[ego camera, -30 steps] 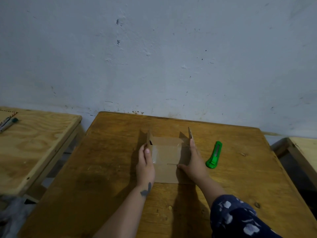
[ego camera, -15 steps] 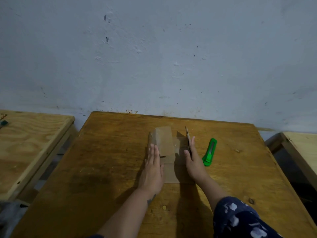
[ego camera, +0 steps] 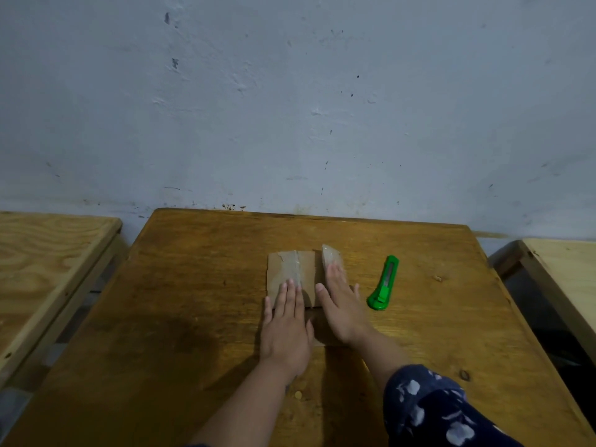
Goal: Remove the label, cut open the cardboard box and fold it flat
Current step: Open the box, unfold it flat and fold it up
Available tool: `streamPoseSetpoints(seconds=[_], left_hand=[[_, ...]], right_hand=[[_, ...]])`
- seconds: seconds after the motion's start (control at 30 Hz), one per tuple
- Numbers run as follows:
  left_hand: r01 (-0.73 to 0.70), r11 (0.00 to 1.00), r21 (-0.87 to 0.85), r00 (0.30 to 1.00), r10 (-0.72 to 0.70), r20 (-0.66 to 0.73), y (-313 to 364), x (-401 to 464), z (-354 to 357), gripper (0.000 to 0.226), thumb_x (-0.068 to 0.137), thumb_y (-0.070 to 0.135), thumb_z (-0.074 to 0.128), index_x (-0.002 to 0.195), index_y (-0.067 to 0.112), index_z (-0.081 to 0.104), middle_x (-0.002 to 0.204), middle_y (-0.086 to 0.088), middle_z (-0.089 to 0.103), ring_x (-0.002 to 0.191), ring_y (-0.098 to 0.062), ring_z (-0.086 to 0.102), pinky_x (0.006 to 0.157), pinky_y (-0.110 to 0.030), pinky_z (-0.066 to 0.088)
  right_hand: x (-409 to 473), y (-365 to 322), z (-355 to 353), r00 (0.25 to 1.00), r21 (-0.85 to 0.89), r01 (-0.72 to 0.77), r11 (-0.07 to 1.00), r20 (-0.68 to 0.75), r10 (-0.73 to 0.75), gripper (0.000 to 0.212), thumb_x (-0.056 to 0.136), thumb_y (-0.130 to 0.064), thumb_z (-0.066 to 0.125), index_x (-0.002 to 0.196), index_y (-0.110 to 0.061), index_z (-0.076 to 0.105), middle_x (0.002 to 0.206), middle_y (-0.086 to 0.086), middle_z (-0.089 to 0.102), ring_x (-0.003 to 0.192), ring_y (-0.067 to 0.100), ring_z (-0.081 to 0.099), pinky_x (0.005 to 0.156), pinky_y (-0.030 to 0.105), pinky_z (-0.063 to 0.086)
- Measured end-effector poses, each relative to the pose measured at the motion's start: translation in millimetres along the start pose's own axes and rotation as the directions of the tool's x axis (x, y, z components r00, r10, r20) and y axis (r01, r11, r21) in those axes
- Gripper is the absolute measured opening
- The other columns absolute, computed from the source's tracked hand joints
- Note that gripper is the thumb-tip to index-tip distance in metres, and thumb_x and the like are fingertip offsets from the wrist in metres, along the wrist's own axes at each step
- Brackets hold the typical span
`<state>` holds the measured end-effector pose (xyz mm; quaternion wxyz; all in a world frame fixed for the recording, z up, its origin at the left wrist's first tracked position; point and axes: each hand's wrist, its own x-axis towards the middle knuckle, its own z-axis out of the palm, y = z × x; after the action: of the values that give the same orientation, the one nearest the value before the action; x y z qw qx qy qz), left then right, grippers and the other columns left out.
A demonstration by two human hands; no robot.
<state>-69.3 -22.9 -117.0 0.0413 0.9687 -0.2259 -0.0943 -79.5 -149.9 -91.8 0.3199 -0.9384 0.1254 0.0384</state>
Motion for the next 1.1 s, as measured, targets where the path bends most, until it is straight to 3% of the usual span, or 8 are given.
streamPoseSetpoints(seconds=[0.07,0.17,0.27,0.67,0.8,0.97,1.03,1.1], left_hand=[[-0.008,1.0,0.015,1.0,0.008,-0.028,0,0,1,0.061,0.095,0.04,-0.006,0.147,0.011,-0.02,0.155,-0.007,-0.028,0.142,-0.021,-0.027,0.117,-0.043,-0.013],[-0.023,1.0,0.007,0.999,0.023,-0.045,1,-2,2,0.079,0.074,0.038,-0.026,0.148,0.011,-0.018,0.157,-0.006,-0.024,0.144,-0.02,-0.024,0.117,-0.041,-0.013],[-0.027,0.999,-0.02,0.998,0.025,-0.066,0,-1,4,0.079,0.075,0.037,-0.026,0.149,0.011,-0.016,0.157,-0.006,-0.022,0.144,-0.02,-0.022,0.118,-0.04,-0.012],[-0.014,0.999,-0.03,0.998,0.012,-0.066,2,3,6,0.079,0.076,0.036,-0.023,0.15,0.01,-0.014,0.158,-0.006,-0.02,0.145,-0.019,-0.021,0.116,-0.042,-0.015],[-0.015,0.999,-0.03,0.997,0.012,-0.076,3,1,6,0.077,0.077,0.035,-0.023,0.15,0.01,-0.013,0.159,-0.007,-0.019,0.146,-0.02,-0.02,0.118,-0.042,-0.012],[-0.023,0.999,-0.029,0.996,0.02,-0.088,3,0,5,0.075,0.08,0.035,-0.022,0.15,0.009,-0.013,0.159,-0.008,-0.017,0.146,-0.021,-0.019,0.119,-0.042,-0.01],[-0.022,0.999,-0.036,0.996,0.019,-0.088,2,-1,5,0.076,0.079,0.035,-0.022,0.15,0.009,-0.013,0.159,-0.008,-0.017,0.146,-0.021,-0.018,0.119,-0.042,-0.009],[-0.026,0.999,-0.048,0.996,0.022,-0.085,1,-2,3,0.076,0.079,0.036,-0.022,0.15,0.01,-0.012,0.159,-0.008,-0.016,0.146,-0.02,-0.018,0.12,-0.042,-0.008]], right_hand=[[2,3,5,0.999,-0.076,0.048,0.996,0.01,-0.048,0.058,0.101,-0.039,0.016,0.15,-0.017,-0.005,0.16,-0.001,-0.007,0.144,0.006,-0.011,0.118,0.037,-0.009],[1,8,14,0.993,-0.161,0.118,0.98,0.001,-0.119,0.062,0.095,-0.041,0.005,0.15,-0.014,-0.005,0.16,0.001,-0.008,0.145,0.009,-0.012,0.117,0.033,-0.01],[2,11,21,0.991,-0.269,0.131,0.954,0.001,-0.136,0.076,0.08,-0.045,-0.009,0.15,-0.015,-0.005,0.159,0.0,-0.009,0.145,0.009,-0.014,0.118,0.034,-0.01],[7,8,28,0.994,-0.399,0.093,0.912,-0.015,-0.108,0.077,0.079,-0.042,-0.005,0.151,-0.015,-0.001,0.16,0.001,-0.007,0.145,0.01,-0.012,0.118,0.034,-0.01],[7,11,29,0.992,-0.344,0.108,0.933,-0.03,-0.125,0.074,0.084,-0.045,-0.008,0.151,-0.018,0.003,0.159,-0.004,-0.004,0.144,0.006,-0.012,0.118,0.033,-0.009],[12,13,28,0.955,0.055,0.051,0.997,-0.296,-0.033,0.05,0.101,-0.032,0.017,0.145,-0.017,0.035,0.153,-0.002,0.032,0.143,0.008,0.022,0.12,0.031,0.012],[12,12,28,0.954,0.034,0.033,0.999,-0.299,-0.021,0.046,0.102,-0.027,0.026,0.146,-0.015,0.03,0.155,0.001,0.028,0.144,0.01,0.02,0.12,0.033,0.013],[13,11,26,0.966,-0.088,0.004,0.996,-0.258,-0.027,0.051,0.102,-0.032,0.022,0.15,-0.014,0.021,0.159,0.002,0.017,0.146,0.012,0.013,0.12,0.036,0.012]])
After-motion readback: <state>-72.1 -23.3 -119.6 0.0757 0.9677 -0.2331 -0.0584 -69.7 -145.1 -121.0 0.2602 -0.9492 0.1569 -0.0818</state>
